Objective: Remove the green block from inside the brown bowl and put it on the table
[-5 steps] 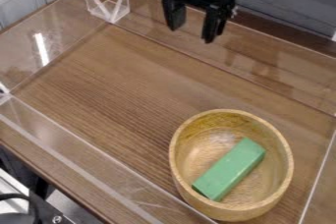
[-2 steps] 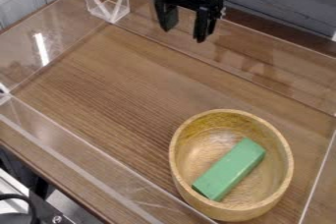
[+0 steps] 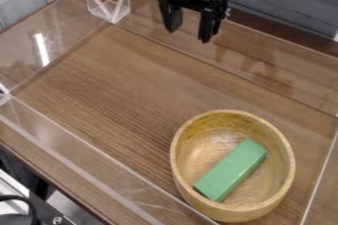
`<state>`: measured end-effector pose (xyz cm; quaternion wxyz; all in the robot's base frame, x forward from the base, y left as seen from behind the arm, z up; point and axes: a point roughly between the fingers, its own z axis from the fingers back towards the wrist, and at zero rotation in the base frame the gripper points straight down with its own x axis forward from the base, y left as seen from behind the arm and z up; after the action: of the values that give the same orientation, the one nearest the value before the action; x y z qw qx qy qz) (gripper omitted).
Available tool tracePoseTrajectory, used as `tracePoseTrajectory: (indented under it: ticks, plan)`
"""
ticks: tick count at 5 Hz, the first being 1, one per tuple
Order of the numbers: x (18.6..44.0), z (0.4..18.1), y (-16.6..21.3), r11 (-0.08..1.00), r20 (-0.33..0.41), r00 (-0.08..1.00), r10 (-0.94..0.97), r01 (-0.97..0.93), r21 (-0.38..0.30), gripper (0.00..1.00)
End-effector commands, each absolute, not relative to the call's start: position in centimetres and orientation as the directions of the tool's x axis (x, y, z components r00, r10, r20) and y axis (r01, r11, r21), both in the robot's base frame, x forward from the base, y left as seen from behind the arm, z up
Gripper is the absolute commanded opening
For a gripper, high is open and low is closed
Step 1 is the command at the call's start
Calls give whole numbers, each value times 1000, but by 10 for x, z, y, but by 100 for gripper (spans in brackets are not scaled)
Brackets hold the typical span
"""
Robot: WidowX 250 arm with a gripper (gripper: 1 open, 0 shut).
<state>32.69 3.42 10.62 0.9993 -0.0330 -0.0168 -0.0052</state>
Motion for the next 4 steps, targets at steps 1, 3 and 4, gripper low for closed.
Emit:
tracePoseTrajectory:
  ticks: [1,3,4]
  plan:
    - [338,123,36,998,103,995,-6,12,-60,100]
    - [343,120,42,998,102,995,11,-4,-70,100]
    - [345,119,46,997,102,995,22,-15,-75,100]
